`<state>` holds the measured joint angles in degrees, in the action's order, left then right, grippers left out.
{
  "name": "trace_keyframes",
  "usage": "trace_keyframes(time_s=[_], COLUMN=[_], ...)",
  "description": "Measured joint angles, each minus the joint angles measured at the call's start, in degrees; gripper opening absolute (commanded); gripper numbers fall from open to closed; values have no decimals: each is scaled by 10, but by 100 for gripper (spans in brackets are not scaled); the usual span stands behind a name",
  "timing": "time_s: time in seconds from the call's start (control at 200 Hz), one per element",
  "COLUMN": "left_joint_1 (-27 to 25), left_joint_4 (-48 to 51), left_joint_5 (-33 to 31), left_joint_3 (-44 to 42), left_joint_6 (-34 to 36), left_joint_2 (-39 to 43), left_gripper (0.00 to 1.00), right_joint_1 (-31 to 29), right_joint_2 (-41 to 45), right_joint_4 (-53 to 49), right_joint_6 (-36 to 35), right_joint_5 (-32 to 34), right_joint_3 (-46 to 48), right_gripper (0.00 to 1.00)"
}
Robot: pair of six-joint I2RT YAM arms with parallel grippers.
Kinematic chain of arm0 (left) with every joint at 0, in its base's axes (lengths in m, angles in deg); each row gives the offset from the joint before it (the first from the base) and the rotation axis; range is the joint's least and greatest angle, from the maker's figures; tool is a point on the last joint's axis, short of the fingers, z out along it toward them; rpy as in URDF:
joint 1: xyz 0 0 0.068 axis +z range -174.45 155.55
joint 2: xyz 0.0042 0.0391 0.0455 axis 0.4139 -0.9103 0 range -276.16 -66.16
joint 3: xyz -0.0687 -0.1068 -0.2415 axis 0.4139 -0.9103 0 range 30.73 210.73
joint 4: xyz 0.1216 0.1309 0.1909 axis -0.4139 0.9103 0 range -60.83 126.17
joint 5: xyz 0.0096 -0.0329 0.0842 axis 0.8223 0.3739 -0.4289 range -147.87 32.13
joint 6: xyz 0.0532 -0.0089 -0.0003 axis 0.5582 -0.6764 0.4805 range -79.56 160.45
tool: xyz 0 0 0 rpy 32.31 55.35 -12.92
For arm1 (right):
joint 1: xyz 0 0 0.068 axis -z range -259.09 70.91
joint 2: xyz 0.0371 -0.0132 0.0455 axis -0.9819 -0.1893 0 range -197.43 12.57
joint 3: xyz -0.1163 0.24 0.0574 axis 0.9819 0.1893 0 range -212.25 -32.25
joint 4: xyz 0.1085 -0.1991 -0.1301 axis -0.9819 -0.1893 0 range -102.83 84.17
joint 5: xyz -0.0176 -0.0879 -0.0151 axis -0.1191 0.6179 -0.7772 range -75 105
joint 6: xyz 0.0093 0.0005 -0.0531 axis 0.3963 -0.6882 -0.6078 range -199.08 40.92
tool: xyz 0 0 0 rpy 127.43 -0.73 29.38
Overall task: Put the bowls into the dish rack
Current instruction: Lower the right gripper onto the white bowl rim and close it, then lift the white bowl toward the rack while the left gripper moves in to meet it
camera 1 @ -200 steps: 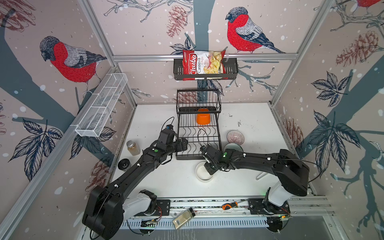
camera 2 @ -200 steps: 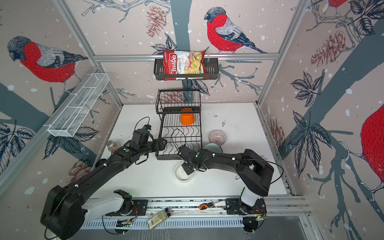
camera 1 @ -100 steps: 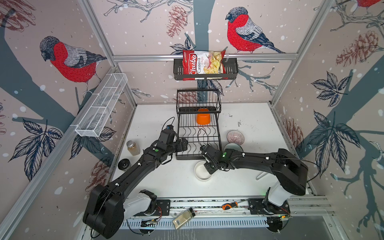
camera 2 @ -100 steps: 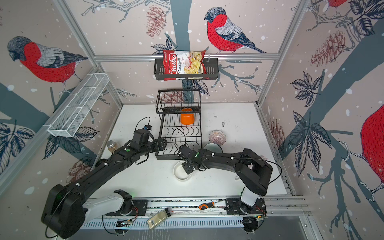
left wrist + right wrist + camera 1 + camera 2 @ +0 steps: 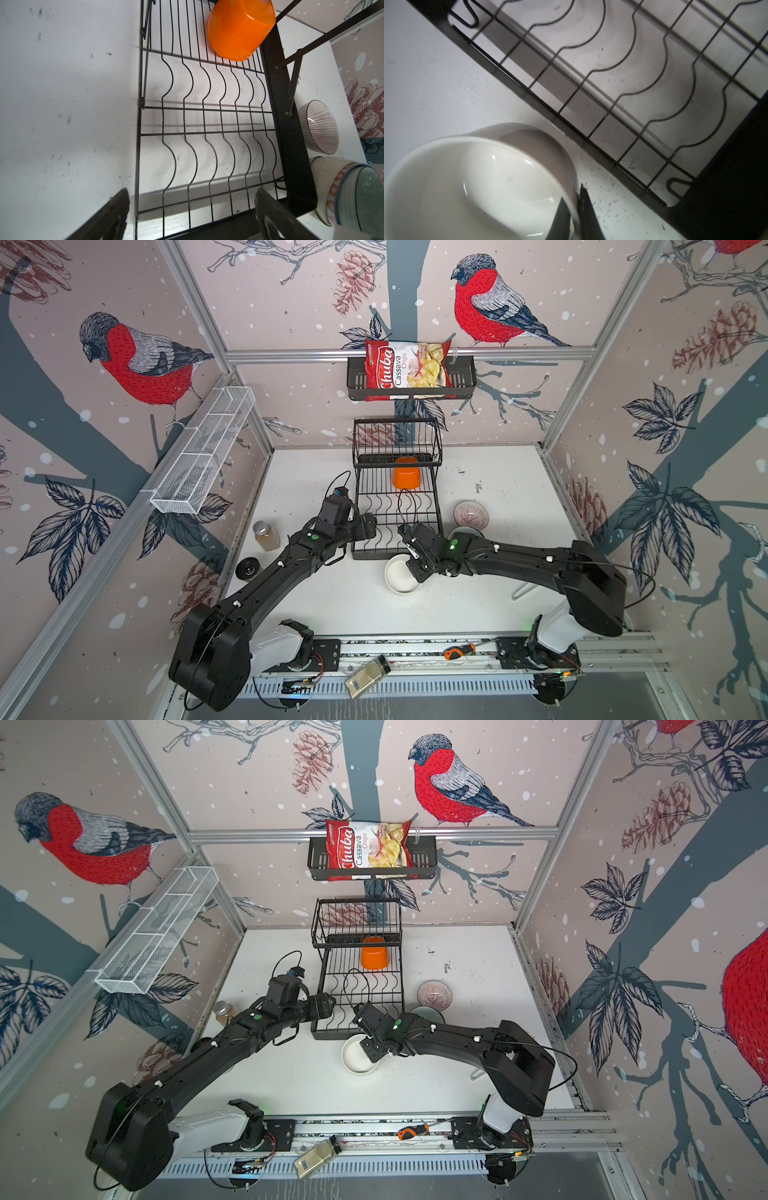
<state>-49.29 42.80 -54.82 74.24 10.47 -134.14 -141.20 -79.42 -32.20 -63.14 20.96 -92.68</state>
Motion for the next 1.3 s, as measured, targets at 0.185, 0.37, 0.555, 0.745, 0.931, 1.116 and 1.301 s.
trace_keyframes(time_s=[0.185, 0.37, 0.555, 0.745, 0.931, 1.116, 1.301], left_joint_1=[0, 0, 0, 0, -1, -11, -31], left_joint_4=[1, 1, 1, -6, -28, -41, -35], left_joint_5=[2, 8, 32, 73, 116, 124, 99], left_joint_3=[16, 34, 55, 62, 64, 71, 94], left_joint_6=[0, 1, 0, -2, -16, -27, -28], left_joint_2=[0, 2, -4, -8, -17, -44, -74], left_gripper=[93, 91, 88, 84, 79, 75, 68], right_joint_1=[15, 53, 85, 117, 122, 123, 123], right_joint_2=[6, 3, -14, -39, -59, -66, -68], right_joint_4=[-11, -11, -1, 22, 39, 59, 69], right_joint_6=[-23, -28, -41, -43, -53, -54, -55], right_joint_5=[6, 34, 58, 87, 89, 90, 91], right_joint_3=[-39, -73, -103, -120, -143, -165, -175], right_gripper=[1, 1, 1, 1, 1, 1, 1])
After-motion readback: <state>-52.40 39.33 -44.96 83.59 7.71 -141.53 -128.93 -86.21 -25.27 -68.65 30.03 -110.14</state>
